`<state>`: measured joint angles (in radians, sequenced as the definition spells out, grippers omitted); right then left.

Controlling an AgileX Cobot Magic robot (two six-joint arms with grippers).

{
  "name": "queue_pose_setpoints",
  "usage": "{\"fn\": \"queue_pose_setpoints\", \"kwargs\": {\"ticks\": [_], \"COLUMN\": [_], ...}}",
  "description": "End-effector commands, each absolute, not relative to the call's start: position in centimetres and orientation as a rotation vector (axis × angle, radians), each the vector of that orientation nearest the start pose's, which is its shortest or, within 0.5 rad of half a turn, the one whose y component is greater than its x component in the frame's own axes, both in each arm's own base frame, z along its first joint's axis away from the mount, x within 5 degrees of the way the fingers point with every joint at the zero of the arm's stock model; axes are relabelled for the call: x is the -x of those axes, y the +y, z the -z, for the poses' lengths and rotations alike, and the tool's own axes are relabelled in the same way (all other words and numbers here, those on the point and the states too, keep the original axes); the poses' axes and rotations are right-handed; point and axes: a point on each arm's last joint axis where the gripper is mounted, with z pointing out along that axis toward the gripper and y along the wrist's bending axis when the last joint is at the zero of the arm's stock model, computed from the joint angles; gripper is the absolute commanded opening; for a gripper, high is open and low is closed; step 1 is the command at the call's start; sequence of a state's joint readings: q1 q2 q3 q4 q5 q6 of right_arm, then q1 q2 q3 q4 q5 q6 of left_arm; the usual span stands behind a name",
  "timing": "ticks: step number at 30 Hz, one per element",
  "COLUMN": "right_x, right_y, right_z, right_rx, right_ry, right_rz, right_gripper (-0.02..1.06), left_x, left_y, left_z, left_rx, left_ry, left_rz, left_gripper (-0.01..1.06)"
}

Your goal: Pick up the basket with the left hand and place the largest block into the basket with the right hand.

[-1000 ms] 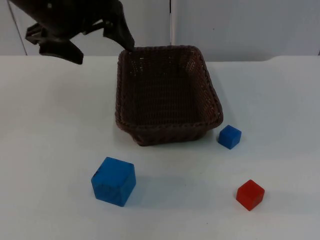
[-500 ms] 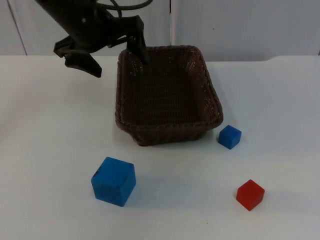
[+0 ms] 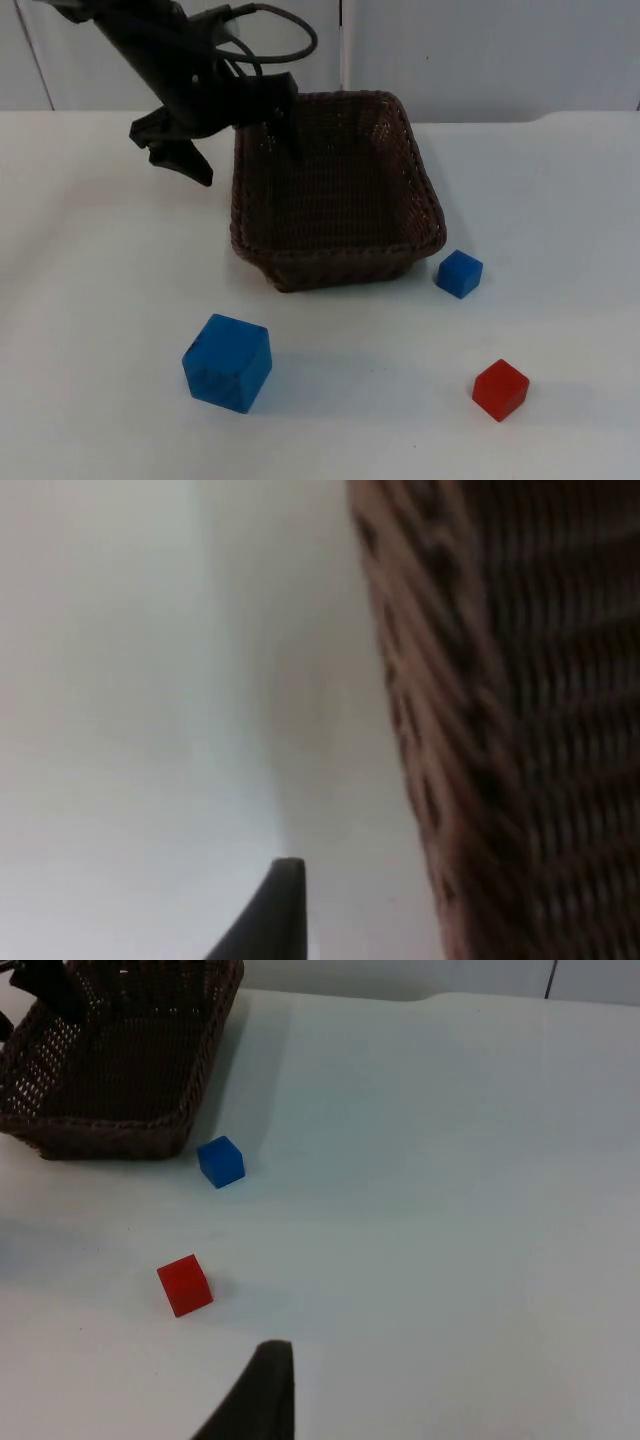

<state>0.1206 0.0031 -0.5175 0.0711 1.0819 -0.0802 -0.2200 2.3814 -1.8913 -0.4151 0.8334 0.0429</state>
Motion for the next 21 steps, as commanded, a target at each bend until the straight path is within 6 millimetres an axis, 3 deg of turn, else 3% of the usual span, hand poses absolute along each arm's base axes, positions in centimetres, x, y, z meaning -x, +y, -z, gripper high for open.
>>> {"fn": "queue_pose_setpoints", "kwargs": {"ticks": [1, 10, 15, 21], "right_x": [0.8, 0.8, 0.8, 0.8], "right_y": [0.5, 0.5, 0.5, 0.5], "right_z": [-28.0, -28.0, -28.0, -28.0], "right_rx": [0.206, 0.206, 0.206, 0.206], "right_ry": [2.037, 2.037, 2.037, 2.037], "right_rz": [-0.105, -0.105, -0.105, -0.105], "right_gripper": [1.05, 1.05, 1.05, 1.05], "left_x": [-48.6, -48.8, -48.7, -48.7], "left_y": [-13.9, -13.9, -13.8, -13.8], "left_z": [-12.6, -10.8, -9.8, -9.5], "left_rx": [-0.042, -0.03, -0.045, -0.063], "left_ry": [2.805, 2.821, 2.851, 2.856], "left_rz": [0.534, 0.525, 0.503, 0.498], "left_gripper": [1.01, 0.99, 0.92, 0.9]}}
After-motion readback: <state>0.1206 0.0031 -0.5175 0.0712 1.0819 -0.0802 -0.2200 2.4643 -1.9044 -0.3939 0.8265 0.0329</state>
